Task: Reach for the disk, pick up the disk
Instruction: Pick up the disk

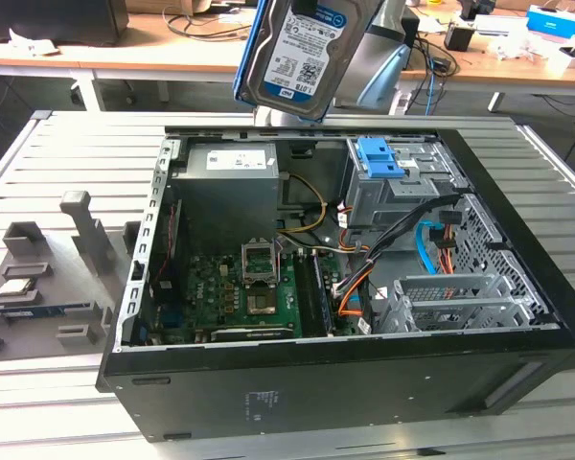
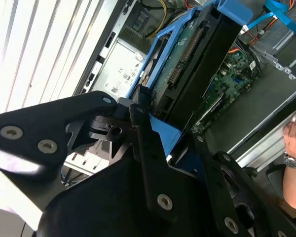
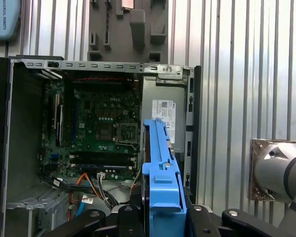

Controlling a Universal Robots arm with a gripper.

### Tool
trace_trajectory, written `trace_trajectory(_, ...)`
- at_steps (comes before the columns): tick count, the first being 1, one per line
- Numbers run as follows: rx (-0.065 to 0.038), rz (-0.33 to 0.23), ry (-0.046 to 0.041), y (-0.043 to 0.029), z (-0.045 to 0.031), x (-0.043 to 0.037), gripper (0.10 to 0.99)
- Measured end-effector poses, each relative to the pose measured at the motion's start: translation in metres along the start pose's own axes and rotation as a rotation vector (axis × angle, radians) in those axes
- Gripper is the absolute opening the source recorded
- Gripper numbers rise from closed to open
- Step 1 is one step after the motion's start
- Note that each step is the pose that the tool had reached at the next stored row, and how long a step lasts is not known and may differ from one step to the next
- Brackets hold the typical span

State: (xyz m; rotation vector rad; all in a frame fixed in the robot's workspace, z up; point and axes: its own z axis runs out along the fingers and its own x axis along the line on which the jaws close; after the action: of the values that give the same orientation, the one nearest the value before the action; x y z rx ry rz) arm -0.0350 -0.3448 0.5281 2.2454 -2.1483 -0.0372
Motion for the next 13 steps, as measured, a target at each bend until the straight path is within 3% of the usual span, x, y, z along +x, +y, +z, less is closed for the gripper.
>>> trace_trajectory(2, 0.000, 0.000, -0.0001, -0.0001, 0.0001, 0.0003, 0.369)
trace_trajectory(5, 0.000, 0.000, 0.0000, 0.0002, 0.0001, 0.0074, 0.369)
trace_trajectory(9, 0.000, 0.000, -0.0001, 0.0014, 0.0004, 0.0322, 0.369)
trace_trajectory(13, 0.000, 0.000, 0.0000, 0.0019, 0.0005, 0.0459, 0.369)
